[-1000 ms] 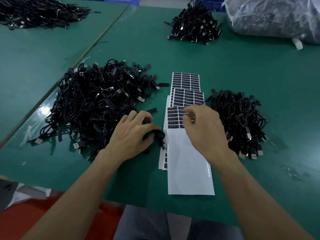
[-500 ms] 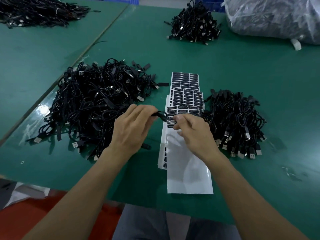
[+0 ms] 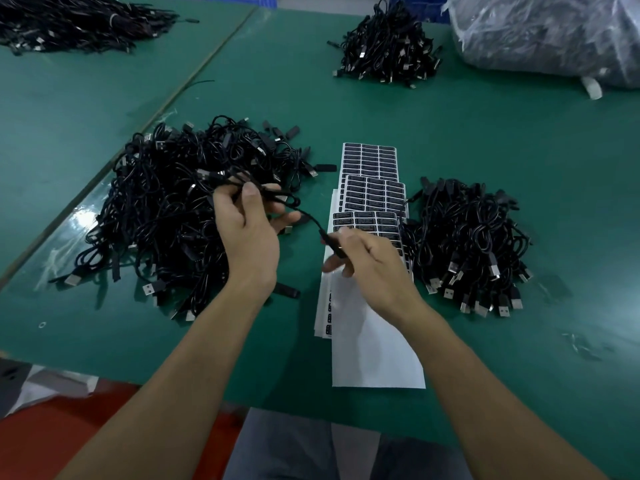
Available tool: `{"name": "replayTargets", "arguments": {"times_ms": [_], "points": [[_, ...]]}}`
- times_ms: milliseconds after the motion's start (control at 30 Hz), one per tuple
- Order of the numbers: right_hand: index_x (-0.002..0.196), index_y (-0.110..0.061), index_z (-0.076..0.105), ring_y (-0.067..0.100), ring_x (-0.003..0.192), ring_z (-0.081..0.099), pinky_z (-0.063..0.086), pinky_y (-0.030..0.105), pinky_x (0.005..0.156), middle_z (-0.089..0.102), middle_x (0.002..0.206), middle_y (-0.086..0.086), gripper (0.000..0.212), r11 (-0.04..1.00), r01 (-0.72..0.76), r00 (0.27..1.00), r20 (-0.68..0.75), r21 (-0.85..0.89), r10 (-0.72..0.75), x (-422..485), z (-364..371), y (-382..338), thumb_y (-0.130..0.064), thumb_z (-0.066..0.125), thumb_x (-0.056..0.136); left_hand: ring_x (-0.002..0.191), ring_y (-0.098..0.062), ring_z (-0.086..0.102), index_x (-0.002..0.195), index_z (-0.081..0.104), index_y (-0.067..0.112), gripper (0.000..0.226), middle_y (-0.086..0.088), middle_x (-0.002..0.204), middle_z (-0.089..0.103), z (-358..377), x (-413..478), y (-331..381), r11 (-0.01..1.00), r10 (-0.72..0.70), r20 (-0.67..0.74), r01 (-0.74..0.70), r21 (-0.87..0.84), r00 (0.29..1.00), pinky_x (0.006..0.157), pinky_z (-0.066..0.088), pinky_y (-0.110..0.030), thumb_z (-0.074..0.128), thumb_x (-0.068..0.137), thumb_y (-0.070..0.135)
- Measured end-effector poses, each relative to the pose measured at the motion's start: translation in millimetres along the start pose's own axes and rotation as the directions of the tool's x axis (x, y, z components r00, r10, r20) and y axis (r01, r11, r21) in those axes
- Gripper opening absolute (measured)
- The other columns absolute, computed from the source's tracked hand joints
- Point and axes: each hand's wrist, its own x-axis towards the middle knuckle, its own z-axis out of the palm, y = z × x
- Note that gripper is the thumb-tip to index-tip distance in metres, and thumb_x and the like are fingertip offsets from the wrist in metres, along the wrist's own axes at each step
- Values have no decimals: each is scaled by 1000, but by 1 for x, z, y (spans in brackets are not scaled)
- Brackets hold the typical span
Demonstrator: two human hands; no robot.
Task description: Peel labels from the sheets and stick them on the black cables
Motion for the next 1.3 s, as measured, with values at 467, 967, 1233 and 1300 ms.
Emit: {"name": "replayTargets", "arguments": {"times_ms": [467, 967, 1233, 1300], "points": [[90, -26, 65, 7, 74, 67, 54, 24, 69, 71, 80, -9, 19, 987, -50, 990, -136, -155, 29, 0, -8, 7, -17, 54, 102, 67, -6, 37, 83, 33, 28, 39, 9, 83, 36, -22, -3, -14, 881, 261, -213, -143, 452, 941, 65, 41, -22, 71, 91, 26], [115, -19, 70, 14, 103, 63, 51, 36, 92, 70, 111, -5, 22, 901, -105, 976, -219, -421, 11, -4, -20, 2, -26, 56, 99, 83, -26, 53, 83, 49, 22, 36, 4, 80, 55, 2, -27, -36, 168, 6, 712, -702, 692, 703, 76, 26, -35, 28, 108, 37], [151, -27, 25, 35, 130, 32, 28, 46, 103, 42, 147, 13, 72, 526, -284, 959, -237, -802, 156, -13, -8, 2, -62, 48, 92, 84, -26, 55, 102, 54, 12, 28, 1, 88, 59, 5, -25, -47, 292, -1, 662, -633, 717, 749, 75, 27, -36, 34, 108, 30], [153, -29, 21, 34, 132, 30, 26, 47, 103, 41, 149, 10, 76, 545, -267, 964, -218, -794, 155, -12, -5, 2, -62, 49, 91, 89, -24, 56, 104, 52, 14, 23, 1, 96, 61, 4, -22, -49, 278, -29, 684, -652, 706, 729, 78, 27, -35, 34, 108, 29]]}}
